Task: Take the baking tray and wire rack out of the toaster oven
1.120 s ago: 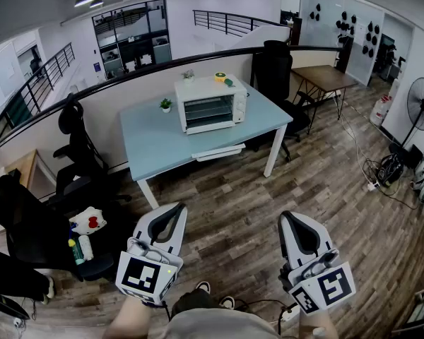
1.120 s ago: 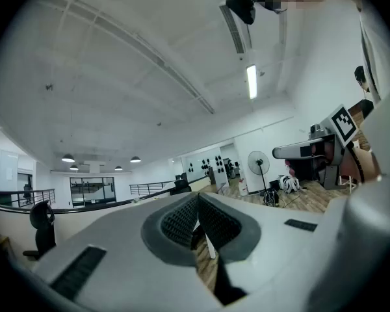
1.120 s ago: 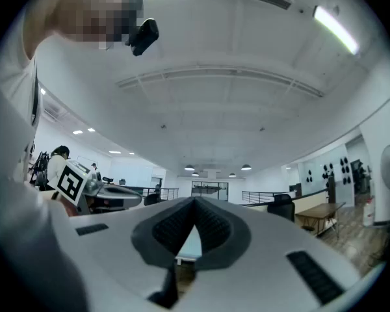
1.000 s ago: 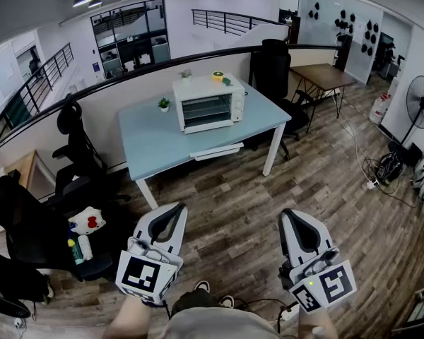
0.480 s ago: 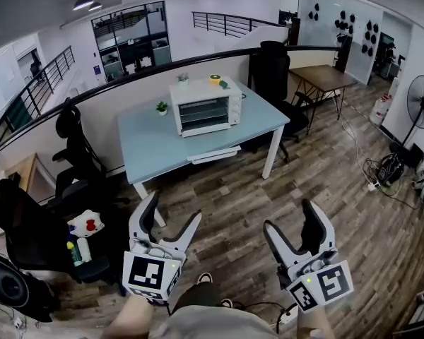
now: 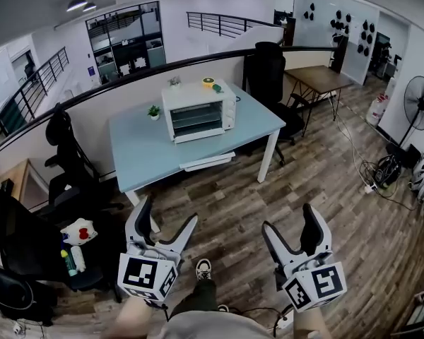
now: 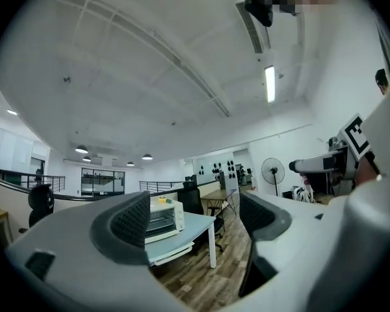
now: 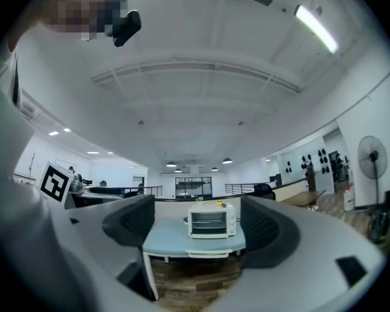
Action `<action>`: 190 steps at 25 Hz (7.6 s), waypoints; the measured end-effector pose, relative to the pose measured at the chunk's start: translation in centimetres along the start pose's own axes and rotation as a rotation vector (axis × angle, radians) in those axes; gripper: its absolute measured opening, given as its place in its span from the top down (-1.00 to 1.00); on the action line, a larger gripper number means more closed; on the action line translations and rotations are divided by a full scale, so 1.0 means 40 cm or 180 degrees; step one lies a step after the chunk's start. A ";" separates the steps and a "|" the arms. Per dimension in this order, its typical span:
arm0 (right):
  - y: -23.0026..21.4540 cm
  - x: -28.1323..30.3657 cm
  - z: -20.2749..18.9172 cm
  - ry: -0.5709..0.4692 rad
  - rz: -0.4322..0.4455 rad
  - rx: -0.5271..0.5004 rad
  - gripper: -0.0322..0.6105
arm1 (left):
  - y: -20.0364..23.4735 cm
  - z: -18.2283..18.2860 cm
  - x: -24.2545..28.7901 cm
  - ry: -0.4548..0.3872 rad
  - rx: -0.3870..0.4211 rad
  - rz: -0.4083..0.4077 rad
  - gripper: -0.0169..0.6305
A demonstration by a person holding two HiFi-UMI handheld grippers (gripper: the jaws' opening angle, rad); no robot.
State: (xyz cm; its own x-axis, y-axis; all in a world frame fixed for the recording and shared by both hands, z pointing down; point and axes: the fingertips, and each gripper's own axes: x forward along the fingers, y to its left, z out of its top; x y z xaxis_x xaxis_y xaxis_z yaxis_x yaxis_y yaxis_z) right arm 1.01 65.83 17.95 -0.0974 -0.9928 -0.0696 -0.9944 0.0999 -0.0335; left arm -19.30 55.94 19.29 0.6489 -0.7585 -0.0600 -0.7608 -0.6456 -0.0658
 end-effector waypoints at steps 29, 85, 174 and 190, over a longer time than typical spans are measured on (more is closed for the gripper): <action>-0.109 1.005 -0.344 0.0724 0.0440 0.1138 -0.26 | 0.587 -0.276 0.782 0.0444 -0.1152 0.0042 -0.32; -0.489 2.012 -1.202 0.1779 0.0676 0.4005 0.03 | 0.933 -1.175 1.516 -0.0205 -0.4304 0.1745 0.35; -0.057 1.546 -1.144 0.3544 0.1149 0.3935 0.78 | 0.767 -1.132 0.855 -0.0048 -0.4933 0.2267 0.76; 0.239 1.552 -1.237 0.4177 0.1778 0.2764 0.58 | 0.857 -1.173 0.563 -0.0728 -0.5080 0.3340 0.76</action>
State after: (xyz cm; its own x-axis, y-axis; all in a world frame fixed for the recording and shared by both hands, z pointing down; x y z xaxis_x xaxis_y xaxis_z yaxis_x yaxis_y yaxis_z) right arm -16.53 1.90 62.66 -0.8207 -0.1578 0.5492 -0.5556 -0.0042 -0.8314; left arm -31.29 12.59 62.40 -0.1194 -0.9005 0.4181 -0.0073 0.4219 0.9066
